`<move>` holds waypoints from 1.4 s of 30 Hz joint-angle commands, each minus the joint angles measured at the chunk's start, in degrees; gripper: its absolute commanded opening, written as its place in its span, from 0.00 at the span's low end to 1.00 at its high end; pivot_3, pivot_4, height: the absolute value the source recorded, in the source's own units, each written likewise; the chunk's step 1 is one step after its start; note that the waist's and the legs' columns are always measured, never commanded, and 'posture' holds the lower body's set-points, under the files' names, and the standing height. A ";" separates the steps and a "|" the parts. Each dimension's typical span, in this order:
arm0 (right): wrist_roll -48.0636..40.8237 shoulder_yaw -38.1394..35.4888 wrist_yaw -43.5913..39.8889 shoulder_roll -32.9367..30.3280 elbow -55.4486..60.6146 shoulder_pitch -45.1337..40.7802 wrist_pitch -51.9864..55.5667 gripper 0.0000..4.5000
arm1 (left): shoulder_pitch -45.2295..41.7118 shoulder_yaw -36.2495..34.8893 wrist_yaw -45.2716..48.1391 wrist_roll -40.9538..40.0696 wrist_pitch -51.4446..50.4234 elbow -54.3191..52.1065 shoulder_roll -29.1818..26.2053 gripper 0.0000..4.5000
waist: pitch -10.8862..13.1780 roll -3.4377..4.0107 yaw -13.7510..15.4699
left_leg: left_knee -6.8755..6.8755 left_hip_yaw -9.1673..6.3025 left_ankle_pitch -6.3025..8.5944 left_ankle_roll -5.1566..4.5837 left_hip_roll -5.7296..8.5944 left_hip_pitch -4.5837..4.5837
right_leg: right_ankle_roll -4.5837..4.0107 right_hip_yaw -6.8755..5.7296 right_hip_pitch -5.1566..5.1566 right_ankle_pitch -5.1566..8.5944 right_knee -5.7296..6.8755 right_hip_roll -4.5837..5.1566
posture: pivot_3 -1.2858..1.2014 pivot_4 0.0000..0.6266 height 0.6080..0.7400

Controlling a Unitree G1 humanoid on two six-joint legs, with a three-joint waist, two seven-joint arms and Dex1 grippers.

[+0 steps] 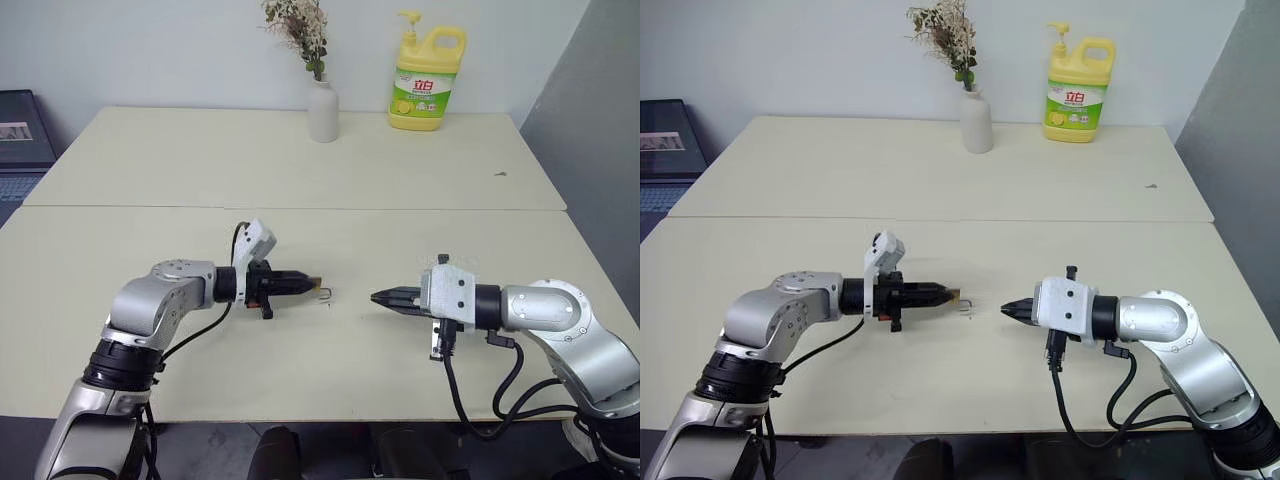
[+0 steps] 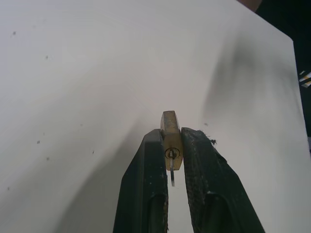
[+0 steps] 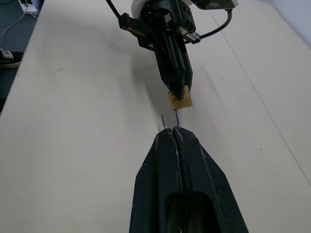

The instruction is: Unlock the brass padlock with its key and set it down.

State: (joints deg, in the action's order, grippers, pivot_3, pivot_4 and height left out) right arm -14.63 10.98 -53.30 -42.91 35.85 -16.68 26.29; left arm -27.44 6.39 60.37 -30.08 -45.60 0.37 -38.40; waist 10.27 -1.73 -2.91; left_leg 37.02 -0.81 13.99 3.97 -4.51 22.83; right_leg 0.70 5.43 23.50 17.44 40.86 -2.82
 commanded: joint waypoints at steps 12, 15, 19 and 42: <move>-0.97 0.15 -0.75 -1.10 1.84 -1.14 1.92 0.00 | 0.29 -0.77 -0.47 0.63 0.52 2.01 0.77 0.20 | 0.00 0.00 -0.01 | 0.00 0.00 0.00 0.00 0.00 0.00 | 0.00 -0.01 0.00 0.00 -0.01 0.00 | 0.52 0.24 1.00; -0.93 0.19 -0.87 -1.24 2.04 -1.06 1.80 0.00 | 0.00 -0.89 -0.51 1.12 0.74 2.82 0.82 0.40 | 0.00 0.00 -0.01 | 0.00 0.00 0.00 0.00 0.00 0.00 | 0.00 -0.01 0.00 0.00 -0.01 0.00 | 0.52 0.24 1.00; -0.94 0.18 -1.11 -1.45 2.14 -1.00 1.65 0.00 | -0.91 -1.12 0.22 1.97 2.07 4.22 0.34 0.67 | 0.00 0.00 -0.02 | 0.00 0.00 0.00 0.00 0.00 0.00 | 0.00 -0.02 0.00 0.00 -0.01 0.00 | 0.52 0.24 1.00; -5.30 -0.93 -2.46 -1.99 -0.70 -1.93 6.54 0.76 | 15.25 -15.43 5.52 5.88 22.34 -10.76 -15.51 1.00 | 0.03 -0.02 -0.27 | -0.04 0.10 0.00 0.00 -0.04 0.00 | -0.01 0.02 0.04 0.02 -0.07 0.05 | 0.52 0.24 1.00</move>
State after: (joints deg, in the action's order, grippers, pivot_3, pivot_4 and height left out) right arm -18.31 11.79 -55.04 -44.38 34.55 -17.61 32.05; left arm -13.41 -5.96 65.97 -23.81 -24.40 -7.08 -52.78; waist 10.30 -1.75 -3.18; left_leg 36.97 -0.70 14.00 3.98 -4.55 22.83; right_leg 0.70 5.45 23.54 17.46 40.79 -2.77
